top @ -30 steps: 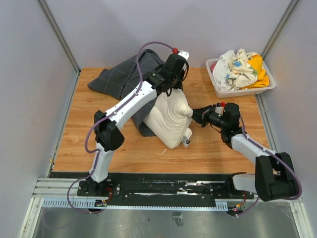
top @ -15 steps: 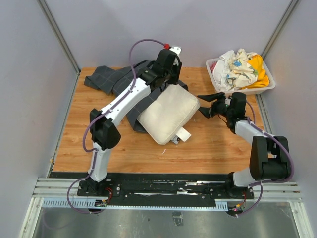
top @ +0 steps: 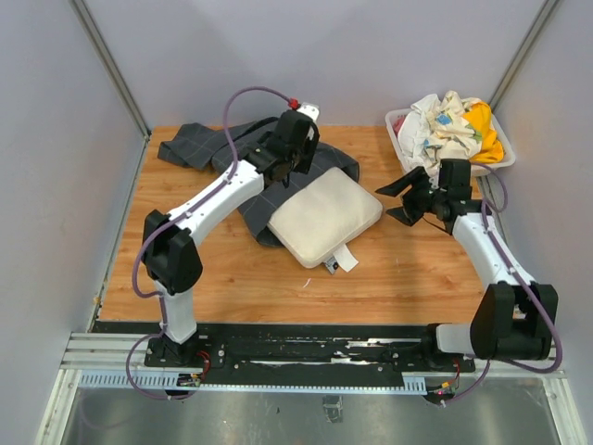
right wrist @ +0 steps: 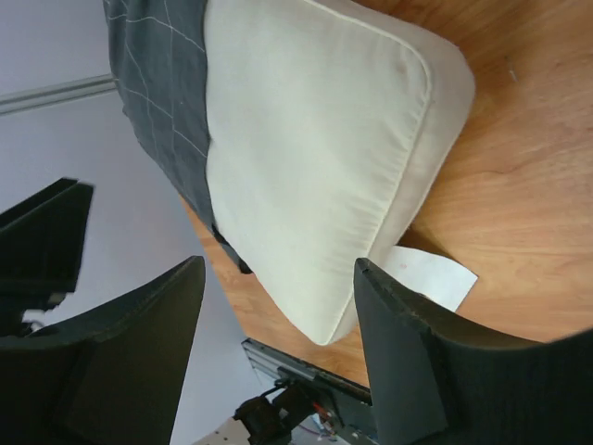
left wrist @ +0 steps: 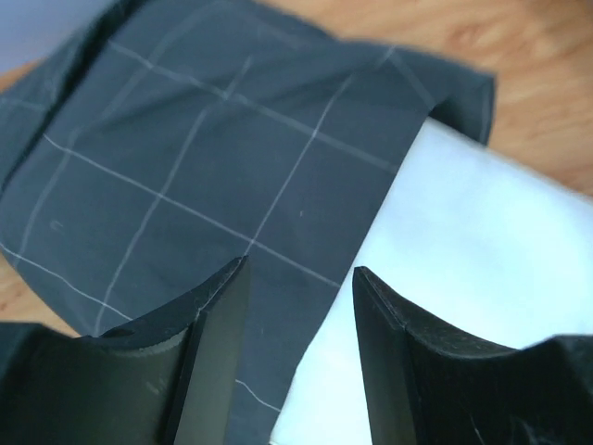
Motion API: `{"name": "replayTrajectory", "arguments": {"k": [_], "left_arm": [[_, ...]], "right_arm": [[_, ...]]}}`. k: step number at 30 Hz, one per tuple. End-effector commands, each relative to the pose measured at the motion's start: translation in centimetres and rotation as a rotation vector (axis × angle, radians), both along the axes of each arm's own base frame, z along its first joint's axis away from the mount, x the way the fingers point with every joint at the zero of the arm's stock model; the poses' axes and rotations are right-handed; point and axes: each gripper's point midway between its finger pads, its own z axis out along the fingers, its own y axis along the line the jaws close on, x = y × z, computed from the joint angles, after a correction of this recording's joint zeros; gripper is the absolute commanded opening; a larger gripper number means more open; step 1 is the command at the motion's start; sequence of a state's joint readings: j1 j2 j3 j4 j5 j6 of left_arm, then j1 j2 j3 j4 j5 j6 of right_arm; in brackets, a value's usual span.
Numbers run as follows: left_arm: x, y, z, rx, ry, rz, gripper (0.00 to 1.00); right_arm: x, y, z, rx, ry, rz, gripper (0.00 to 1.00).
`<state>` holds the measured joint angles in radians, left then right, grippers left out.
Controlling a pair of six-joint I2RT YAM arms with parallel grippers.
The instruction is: Put the pillow into the pillowcase
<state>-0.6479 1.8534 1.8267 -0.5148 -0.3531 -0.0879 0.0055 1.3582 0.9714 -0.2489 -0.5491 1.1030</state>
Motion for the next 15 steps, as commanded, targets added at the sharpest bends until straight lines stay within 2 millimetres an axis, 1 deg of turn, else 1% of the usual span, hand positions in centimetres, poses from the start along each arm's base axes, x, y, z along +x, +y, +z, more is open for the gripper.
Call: {"name": "replayTrajectory", "arguments": {"k": [1, 4, 8, 11, 15], "left_arm": [[0.8, 0.7, -4.6, 0.103, 0.034, -0.001, 0.53], [1.2, -0.1, -6.1, 0.111, 0.052, -0.039, 0.55], [2.1, -1.0, -9.1, 0.146, 0.102, -0.059, 0.55], [2.6, -1.5, -10.7, 0.162, 0.126, -0.062, 0.55], [3.1, -1.4, -12.9, 0.206, 0.154, -0.053, 0.55]], "right_arm": [[-2.9, -3.0, -1.8, -0.198, 0.036, -0.005, 0.66], [-3.1, -2.5, -1.9, -0.186, 0.03, 0.035, 0.66], [-3.4, -1.4, -2.5, -0.136, 0.036, 0.09, 0.66], [-3.7, -1.4, -2.9, -0.142, 0.04, 0.102, 0.66], [-4.0, -1.3, -3.1, -0.15, 0.048, 0.12, 0.66]]}}
